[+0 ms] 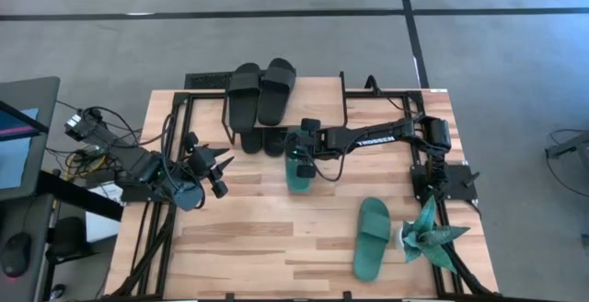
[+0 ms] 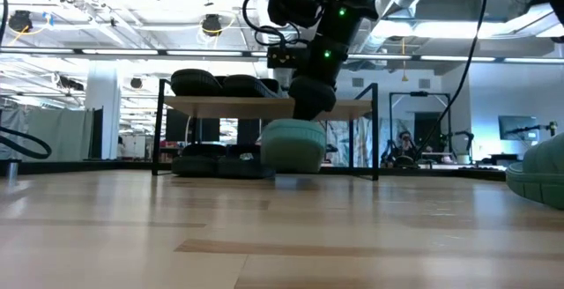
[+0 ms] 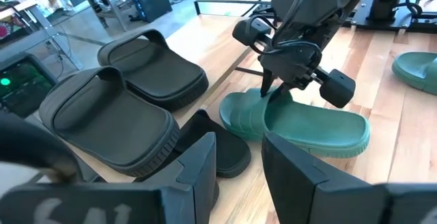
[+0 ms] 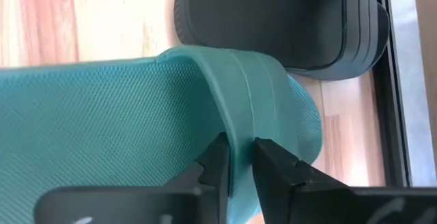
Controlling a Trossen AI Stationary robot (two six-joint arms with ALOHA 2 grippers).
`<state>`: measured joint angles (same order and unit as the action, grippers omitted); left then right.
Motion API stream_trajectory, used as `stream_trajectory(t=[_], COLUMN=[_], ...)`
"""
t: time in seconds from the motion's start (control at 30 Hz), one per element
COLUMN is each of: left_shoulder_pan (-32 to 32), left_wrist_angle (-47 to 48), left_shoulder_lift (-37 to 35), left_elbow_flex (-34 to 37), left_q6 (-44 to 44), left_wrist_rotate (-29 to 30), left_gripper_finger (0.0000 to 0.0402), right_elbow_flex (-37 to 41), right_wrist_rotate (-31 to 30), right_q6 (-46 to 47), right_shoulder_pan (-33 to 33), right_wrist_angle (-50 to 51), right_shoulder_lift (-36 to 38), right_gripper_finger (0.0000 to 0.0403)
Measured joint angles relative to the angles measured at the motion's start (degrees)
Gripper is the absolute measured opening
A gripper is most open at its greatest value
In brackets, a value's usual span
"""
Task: Pick and place slides into the shelf
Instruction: Put the green slipper under the shelf
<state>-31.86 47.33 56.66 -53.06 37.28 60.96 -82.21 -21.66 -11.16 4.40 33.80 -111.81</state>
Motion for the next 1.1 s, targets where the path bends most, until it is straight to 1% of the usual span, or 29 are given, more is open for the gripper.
stream_trajectory(t=[0.1,0.4,0.53,0.67,0.87,1.0,1.1], left_shoulder_pan=[0.0,0.0,0.0,0.0,0.0,0.0,0.0], left_wrist_angle=[-0.02,-0.04,-0.04,-0.06,-0.04,-0.04,-0.04], left_shoulder_lift=[0.0,0.0,0.0,0.0,0.0,0.0,0.0], left_elbow_flex=[0.0,0.0,0.02,0.02,0.02,0.02,0.02], left_q6=[0.51,1.33,1.5,1.56,1.57,1.57,1.57], left_wrist_rotate=[0.05,0.2,0.2,0.19,0.18,0.18,0.16], left_gripper_finger=[0.0109,0.0109,0.0109,0.0109,0.0109,0.0109,0.0109], right_elbow_flex=[0.0,0.0,0.0,0.0,0.0,0.0,0.0], right_wrist_rotate=[0.76,2.27,2.39,2.39,2.41,4.02,4.03], right_q6=[0.02,0.17,0.99,2.14,2.14,2.26,3.21], right_shoulder_pan=[0.09,0.09,0.21,0.6,0.59,0.61,0.59], right_wrist_angle=[-0.02,-0.03,-0.02,0.23,0.33,0.37,0.37], right_shoulder_lift=[-0.02,-0.04,-0.04,-0.04,-0.04,-0.04,-0.04], right_gripper_finger=[0.0063,0.0078,0.0092,0.0115,0.0162,0.019,0.0206])
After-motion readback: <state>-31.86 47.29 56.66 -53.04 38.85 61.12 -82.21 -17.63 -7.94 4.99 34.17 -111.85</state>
